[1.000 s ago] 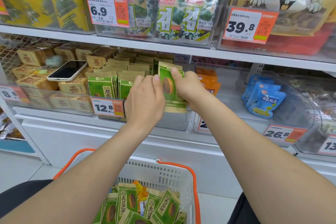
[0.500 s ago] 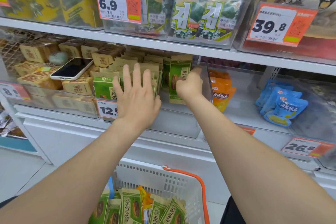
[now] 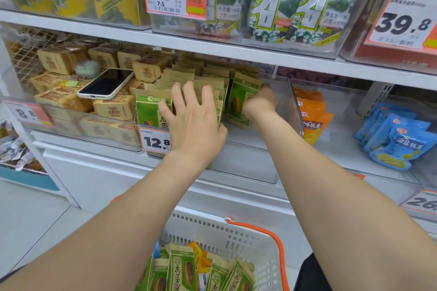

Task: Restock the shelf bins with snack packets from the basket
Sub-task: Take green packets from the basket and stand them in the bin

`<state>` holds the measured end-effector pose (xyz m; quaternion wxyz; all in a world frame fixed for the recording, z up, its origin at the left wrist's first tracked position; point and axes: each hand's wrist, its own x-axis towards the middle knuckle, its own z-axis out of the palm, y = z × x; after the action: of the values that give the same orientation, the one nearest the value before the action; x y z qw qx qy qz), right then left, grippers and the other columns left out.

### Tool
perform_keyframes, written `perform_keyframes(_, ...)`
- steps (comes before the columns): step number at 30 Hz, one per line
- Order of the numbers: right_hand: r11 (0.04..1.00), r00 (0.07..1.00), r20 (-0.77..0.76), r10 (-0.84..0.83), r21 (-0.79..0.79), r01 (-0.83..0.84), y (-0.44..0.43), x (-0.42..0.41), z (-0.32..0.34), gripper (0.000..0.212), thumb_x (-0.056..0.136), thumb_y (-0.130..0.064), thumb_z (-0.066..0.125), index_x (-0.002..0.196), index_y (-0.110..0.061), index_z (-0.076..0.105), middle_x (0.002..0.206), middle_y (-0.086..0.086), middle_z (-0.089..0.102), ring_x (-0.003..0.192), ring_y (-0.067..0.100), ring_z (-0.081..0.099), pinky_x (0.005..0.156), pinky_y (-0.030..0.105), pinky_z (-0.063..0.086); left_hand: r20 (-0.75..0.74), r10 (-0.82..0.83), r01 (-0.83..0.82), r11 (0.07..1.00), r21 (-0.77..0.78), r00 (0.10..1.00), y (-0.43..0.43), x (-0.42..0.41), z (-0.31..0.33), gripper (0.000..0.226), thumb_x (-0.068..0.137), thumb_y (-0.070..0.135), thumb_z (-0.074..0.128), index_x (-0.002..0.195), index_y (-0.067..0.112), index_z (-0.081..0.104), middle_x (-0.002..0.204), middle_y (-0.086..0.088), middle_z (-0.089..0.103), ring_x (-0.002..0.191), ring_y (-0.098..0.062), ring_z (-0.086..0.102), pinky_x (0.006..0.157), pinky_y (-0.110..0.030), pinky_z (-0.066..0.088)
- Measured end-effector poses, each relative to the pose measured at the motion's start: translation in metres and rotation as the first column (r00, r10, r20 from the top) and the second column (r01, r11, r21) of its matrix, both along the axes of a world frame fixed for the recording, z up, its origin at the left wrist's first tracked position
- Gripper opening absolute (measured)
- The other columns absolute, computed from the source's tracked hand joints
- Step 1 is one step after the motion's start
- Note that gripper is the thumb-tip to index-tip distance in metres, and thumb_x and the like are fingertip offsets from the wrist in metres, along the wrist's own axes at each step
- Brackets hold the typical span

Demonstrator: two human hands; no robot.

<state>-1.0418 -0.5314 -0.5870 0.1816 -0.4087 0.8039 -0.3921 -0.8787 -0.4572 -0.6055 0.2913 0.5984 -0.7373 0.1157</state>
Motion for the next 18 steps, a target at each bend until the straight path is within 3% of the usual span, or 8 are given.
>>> perform_keyframes(3, 1.0, 0.998, -0.054, -0.027, -0.012, 0.027, -0.005, -0.002, -0.003, 0.045, 0.095, -0.011, 0.069, 0.136, -0.006, 0.051, 0.137, 0.014, 0.06, 0.128, 0.032, 0.058, 0.096, 0.033, 0.052, -0.002, 0.002, -0.002, 1.0, -0.006, 1.0, 0.0, 0.0, 0.0, 0.075, 0.072, 0.043, 0.08, 0.134, 0.018, 0.047, 0.15, -0.017, 0.039, 0.145, -0.044, 0.029, 0.11, -0.065, 0.025)
perform_keyframes(6, 0.997, 0.994, -0.086, -0.073, 0.01, 0.074, -0.004, -0.003, -0.004, 0.038, 0.095, -0.014, 0.072, 0.13, -0.004, 0.059, 0.129, 0.012, 0.067, 0.12, 0.03, 0.065, 0.078, 0.029, 0.048, 0.0, -0.002, 0.002, 1.0, -0.008, 1.0, 0.0, 0.0, 0.0, 0.074, 0.074, 0.044, 0.08, 0.134, 0.018, 0.046, 0.151, -0.018, 0.038, 0.146, -0.044, 0.028, 0.11, -0.065, 0.025)
perform_keyframes(9, 0.991, 0.992, -0.032, -0.124, 0.049, 0.126, -0.001, -0.006, -0.008, 0.042, 0.091, -0.014, 0.076, 0.129, -0.003, 0.062, 0.127, 0.012, 0.068, 0.117, 0.031, 0.068, 0.075, 0.03, 0.05, 0.0, -0.007, 0.007, 1.0, -0.009, 1.0, 0.001, 0.0, 0.0, 0.074, 0.078, 0.047, 0.079, 0.138, 0.019, 0.044, 0.153, -0.018, 0.035, 0.148, -0.044, 0.025, 0.112, -0.066, 0.024)
perform_keyframes(12, 0.992, 0.993, 0.009, -0.115, 0.06, 0.115, -0.001, -0.006, -0.01, 0.031, 0.092, -0.018, 0.075, 0.119, -0.006, 0.066, 0.122, 0.013, 0.07, 0.113, 0.031, 0.069, 0.076, 0.03, 0.053, -0.003, -0.013, 0.013, 1.0, -0.013, 1.0, 0.002, -0.001, -0.001, 0.075, 0.081, 0.049, 0.078, 0.14, 0.019, 0.043, 0.154, -0.018, 0.034, 0.149, -0.044, 0.024, 0.112, -0.067, 0.024)
perform_keyframes(18, 1.0, 0.992, 0.125, 0.007, 0.004, -0.008, -0.001, -0.002, -0.013, 0.031, 0.09, -0.013, 0.068, 0.12, -0.006, 0.065, 0.118, 0.011, 0.071, 0.108, 0.028, 0.07, 0.079, 0.032, 0.058, -0.014, -0.025, 0.025, 1.0, -0.001, 1.0, 0.003, 0.0, -0.001, 0.077, 0.085, 0.053, 0.076, 0.144, 0.019, 0.041, 0.157, -0.019, 0.031, 0.151, -0.044, 0.02, 0.115, -0.069, 0.021)
